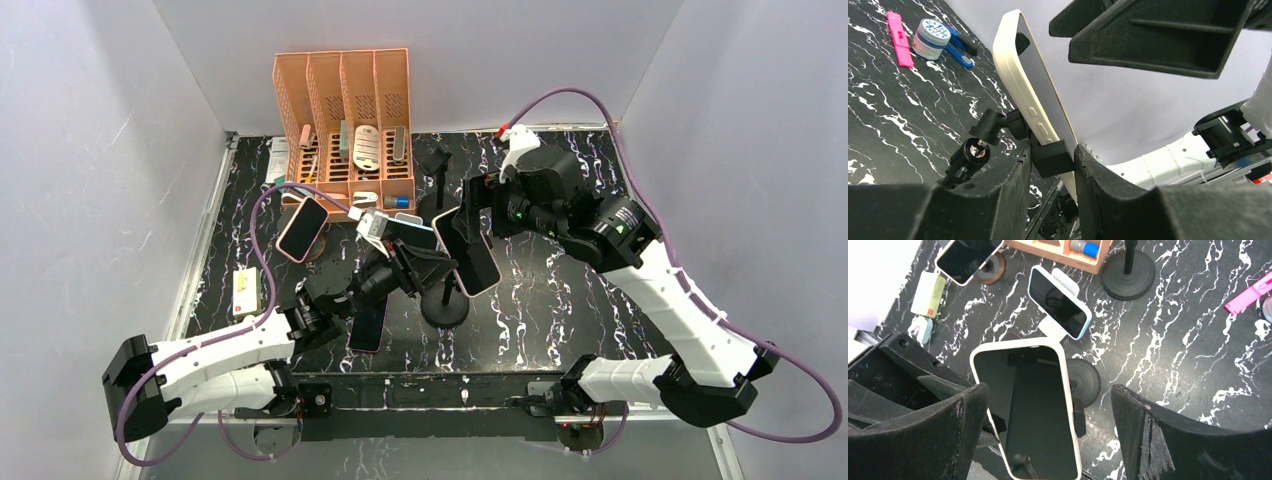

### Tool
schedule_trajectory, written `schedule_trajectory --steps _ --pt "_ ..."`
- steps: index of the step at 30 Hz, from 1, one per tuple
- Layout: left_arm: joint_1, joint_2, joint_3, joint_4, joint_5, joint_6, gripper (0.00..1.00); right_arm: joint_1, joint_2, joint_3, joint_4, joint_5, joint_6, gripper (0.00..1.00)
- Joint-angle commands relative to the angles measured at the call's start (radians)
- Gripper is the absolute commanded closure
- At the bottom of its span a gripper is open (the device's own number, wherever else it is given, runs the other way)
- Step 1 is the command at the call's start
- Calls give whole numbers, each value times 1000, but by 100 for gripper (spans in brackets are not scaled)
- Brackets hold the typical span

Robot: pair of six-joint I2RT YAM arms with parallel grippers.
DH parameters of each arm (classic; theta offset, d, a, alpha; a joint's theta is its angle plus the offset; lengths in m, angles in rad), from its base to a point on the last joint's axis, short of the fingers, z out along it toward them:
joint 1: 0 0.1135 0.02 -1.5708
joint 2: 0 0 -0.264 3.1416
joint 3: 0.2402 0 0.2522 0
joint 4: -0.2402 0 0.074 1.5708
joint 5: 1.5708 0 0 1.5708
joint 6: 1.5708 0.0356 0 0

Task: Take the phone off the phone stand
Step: Move the phone stand with the phone to the center of the board, then remove the phone from the phone stand.

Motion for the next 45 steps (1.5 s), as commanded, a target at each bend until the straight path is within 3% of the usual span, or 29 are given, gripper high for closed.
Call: schedule_trajectory --steps 1,12,22,30,45 --pt "0 -22 -33 -33 -34 107 100 5 35 121 -100 -8 -51 1" --pt "0 -3 -15 -70 -41 232 100 48 102 191 -140 6 -88 1" --pt "0 -3 -14 -79 -41 214 100 307 141 178 -100 386 -24 1" --pt "0 -18 -16 -91 -40 206 100 347 185 171 -115 526 16 1" --pt "0 -35 -21 -103 -41 205 100 352 192 138 -114 499 -5 1"
